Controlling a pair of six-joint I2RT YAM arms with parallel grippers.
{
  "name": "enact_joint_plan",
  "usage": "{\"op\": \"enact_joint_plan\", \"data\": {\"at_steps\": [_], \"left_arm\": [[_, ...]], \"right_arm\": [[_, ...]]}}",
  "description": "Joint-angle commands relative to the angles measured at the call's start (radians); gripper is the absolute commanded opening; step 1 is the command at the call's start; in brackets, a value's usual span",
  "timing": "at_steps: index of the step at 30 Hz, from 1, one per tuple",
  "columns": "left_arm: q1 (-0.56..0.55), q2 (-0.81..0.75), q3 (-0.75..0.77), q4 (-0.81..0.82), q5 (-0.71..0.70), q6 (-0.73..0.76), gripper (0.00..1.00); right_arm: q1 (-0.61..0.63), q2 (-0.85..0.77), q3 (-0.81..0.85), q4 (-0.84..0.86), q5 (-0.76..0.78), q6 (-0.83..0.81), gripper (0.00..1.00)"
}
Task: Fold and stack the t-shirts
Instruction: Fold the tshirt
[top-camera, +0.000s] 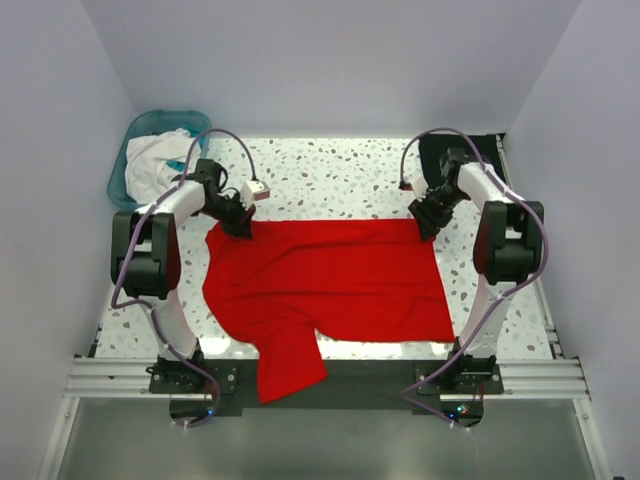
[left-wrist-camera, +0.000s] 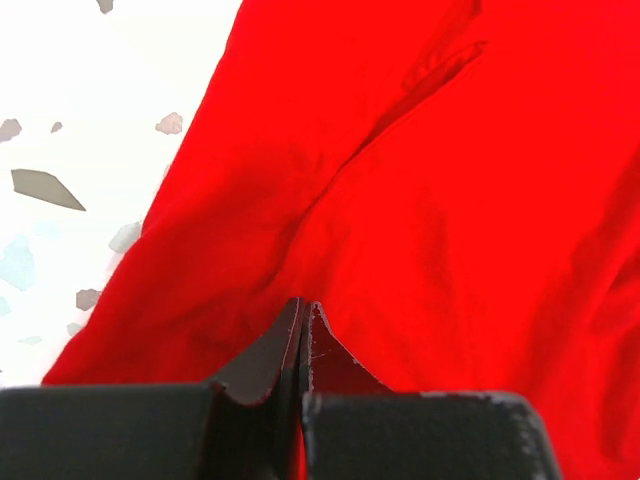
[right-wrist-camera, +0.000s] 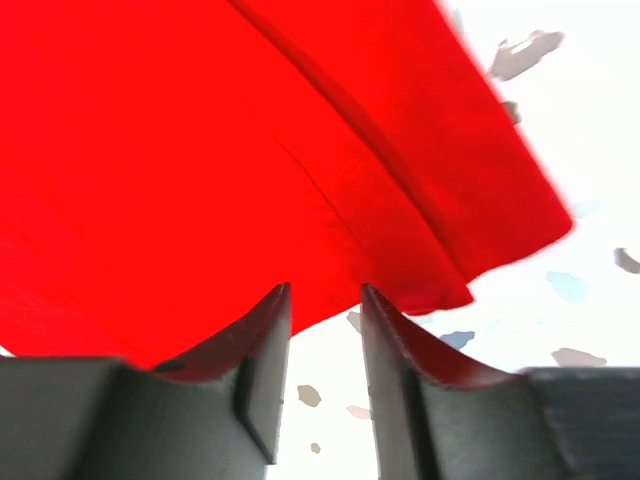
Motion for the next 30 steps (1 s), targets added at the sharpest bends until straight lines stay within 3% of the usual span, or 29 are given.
{"op": "enact_joint_plan", "data": {"at_steps": [1, 10, 23, 26, 30], "left_arm": [[-0.016, -0.079, -0.017, -0.023, 0.025, 0.054, 0.00], [-0.023, -0.102, -0.027, -0.033, 0.022, 0.068, 0.00], [-0.023, -0.116, -0.022, -0.046, 0.022, 0.089, 0.00], [-0.023, -0.121, -0.024, -0.051, 0.022, 0.091, 0.00], [-0.023, -0.136, -0.027, -0.068, 0.023, 0.097, 0.00]], "right_arm": [[-0.003, -0.079, 0.049, 0.041, -0.051, 0.020, 0.43], [0.043, -0.012, 0.083, 0.093, -0.011, 0.035, 0.52], [0.050, 0.059, 0.074, 0.116, 0.087, -0.018, 0.57], [0.050, 0.057, 0.071, 0.103, 0.087, -0.028, 0.54], [0.050, 0.022, 0.062, 0.071, 0.067, -0.044, 0.42]]}}
